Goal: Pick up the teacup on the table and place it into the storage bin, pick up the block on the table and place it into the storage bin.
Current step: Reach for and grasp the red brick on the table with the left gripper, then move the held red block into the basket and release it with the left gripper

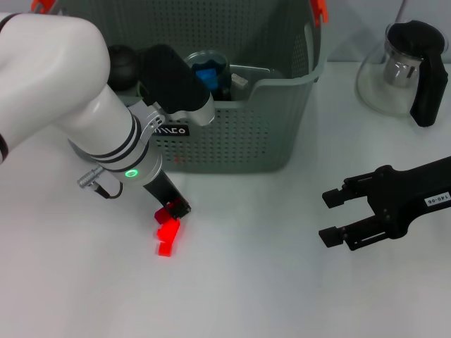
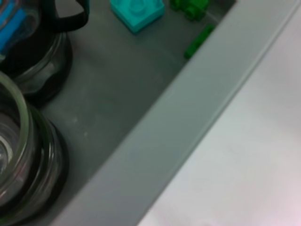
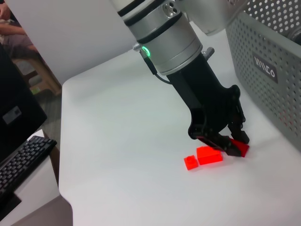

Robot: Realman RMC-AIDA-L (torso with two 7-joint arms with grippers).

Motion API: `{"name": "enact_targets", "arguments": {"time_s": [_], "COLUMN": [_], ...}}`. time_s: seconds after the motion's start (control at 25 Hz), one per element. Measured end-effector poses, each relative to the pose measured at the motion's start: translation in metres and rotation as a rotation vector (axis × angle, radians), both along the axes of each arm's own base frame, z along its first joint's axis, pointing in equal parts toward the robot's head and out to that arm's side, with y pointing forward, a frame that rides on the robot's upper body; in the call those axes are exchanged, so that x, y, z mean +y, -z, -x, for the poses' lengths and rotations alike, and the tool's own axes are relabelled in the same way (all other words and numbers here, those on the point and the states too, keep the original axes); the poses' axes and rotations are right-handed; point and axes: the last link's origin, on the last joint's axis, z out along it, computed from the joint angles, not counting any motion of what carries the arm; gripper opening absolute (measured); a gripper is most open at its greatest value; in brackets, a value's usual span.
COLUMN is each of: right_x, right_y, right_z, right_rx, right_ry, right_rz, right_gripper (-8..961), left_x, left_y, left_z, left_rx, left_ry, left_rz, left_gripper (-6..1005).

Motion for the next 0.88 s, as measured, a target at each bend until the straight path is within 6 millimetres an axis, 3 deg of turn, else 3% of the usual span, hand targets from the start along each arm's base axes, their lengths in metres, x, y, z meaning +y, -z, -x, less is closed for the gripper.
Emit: {"name": "enact_targets", "arguments": {"time_s": [0.56,0.88], "right_x": [0.000,0.000], "right_y": [-0.002,-0.002], "right_z": [-0.001,-0.002], "right_rx": [0.006,0.006], "right_ry": [0.006,0.008], "right_rz": [-0.009,-0.009], "right_gripper": [838,838], "left_x": [0.000,-0.010], "left_y": [-0.002,-0.027], "left_z": [-0.001,-0.029], "left_rx": [0.005,-0.091], "left_ry": [0.001,0.024], "left_rz": [0.005,0.067], "left_gripper": [178,182]}}
